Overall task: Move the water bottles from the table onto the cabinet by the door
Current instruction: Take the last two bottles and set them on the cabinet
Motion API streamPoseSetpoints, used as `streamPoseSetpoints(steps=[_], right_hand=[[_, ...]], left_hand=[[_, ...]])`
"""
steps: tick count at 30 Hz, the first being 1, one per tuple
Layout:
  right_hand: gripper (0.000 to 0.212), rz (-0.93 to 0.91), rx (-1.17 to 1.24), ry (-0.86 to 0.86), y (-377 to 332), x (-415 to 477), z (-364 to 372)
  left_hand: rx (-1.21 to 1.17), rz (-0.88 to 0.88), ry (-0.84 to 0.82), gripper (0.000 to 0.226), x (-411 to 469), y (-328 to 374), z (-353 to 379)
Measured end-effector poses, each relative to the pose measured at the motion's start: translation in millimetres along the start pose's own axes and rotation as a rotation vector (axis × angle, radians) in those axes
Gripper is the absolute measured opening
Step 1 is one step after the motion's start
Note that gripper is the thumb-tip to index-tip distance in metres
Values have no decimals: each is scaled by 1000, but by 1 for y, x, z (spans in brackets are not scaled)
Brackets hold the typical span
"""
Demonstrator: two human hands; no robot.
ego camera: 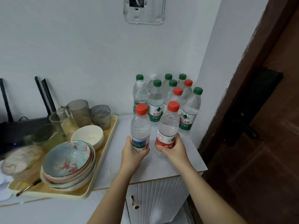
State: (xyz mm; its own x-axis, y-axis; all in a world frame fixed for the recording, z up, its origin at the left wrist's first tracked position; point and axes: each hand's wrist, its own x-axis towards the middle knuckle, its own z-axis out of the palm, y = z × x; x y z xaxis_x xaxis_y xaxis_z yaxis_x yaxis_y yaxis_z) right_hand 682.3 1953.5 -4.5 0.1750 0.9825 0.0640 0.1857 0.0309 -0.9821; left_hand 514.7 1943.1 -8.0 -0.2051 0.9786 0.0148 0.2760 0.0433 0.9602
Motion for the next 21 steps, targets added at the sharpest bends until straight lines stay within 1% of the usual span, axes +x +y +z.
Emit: streamPoseSetpoints(steps=[3, 6, 10, 13, 16, 17, 19, 21], right_hand=[[75, 2, 2, -17, 9, 13, 7], [75, 1, 12, -31, 16, 24, 8], [75, -4, 27, -93, 18, 35, 6], [75, -17, -4, -120, 18, 41, 6], [82, -67, -106, -37, 19, 37, 4], [82, -83, -157, 2, 18, 35, 2], [74, -120, -222, 61, 18, 33, 0], [68, -140, -248, 79, 18, 35, 0]], left_hand=[[-3, -8, -23, 53, 13, -4, 3], [-9, -11, -36, 54, 23, -7, 4], [15, -8, -109, 60, 35, -9, 6], [52, -14, -120, 63, 39, -7, 9], [126, -32, -87, 61, 37, -2, 9], [149, -33, -71, 60, 36, -2, 9], [176, -29, -43, 58, 37, -2, 9], [182, -25, -18, 56, 40, -1, 11]])
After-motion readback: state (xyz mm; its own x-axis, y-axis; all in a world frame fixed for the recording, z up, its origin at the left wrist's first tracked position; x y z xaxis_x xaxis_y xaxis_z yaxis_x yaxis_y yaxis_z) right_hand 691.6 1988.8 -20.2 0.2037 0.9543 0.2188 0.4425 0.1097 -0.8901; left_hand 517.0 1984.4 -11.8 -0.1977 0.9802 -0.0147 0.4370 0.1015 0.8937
